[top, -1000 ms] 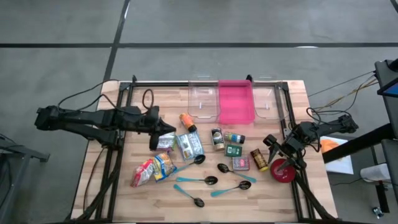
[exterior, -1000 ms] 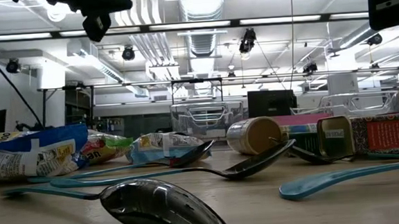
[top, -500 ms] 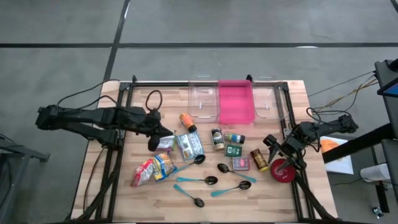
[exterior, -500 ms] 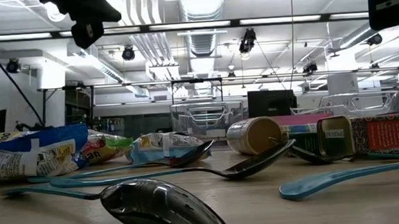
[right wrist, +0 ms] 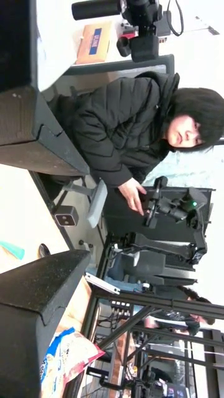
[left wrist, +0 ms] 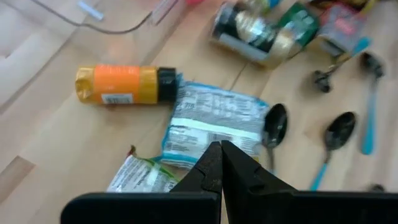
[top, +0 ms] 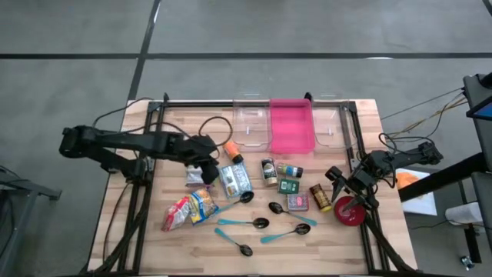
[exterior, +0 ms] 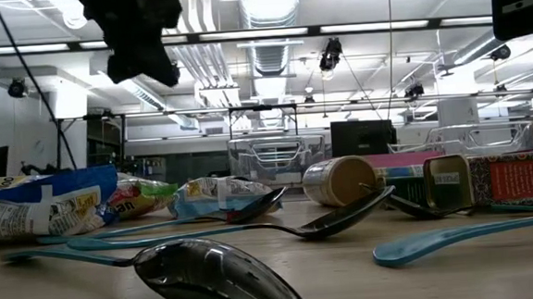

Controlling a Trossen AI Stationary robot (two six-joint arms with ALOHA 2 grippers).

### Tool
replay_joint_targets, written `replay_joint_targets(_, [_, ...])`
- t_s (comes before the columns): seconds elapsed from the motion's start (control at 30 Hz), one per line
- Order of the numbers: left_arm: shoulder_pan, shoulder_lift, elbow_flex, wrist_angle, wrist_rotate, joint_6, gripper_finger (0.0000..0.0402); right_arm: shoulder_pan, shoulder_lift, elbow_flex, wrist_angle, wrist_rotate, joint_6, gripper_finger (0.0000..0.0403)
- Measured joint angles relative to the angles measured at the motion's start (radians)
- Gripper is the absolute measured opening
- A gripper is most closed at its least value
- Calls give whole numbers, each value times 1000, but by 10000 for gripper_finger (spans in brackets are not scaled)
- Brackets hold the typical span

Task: Pick & Place Food Item
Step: Put the green noodle pack into the left transparent bin

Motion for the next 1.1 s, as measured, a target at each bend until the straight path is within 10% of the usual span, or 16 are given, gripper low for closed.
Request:
replay_joint_targets(0.3, [84,165,59,-106,-14,-67,31,0,0,0,0,0,0,206])
replay_joint_targets(0.83, [129,194,52,-116,-3,-65,356,0,0,0,0,0,0,206])
replay_joint_targets(1.1, [155,197,17,-126,-3,52,384,0,0,0,0,0,1,206])
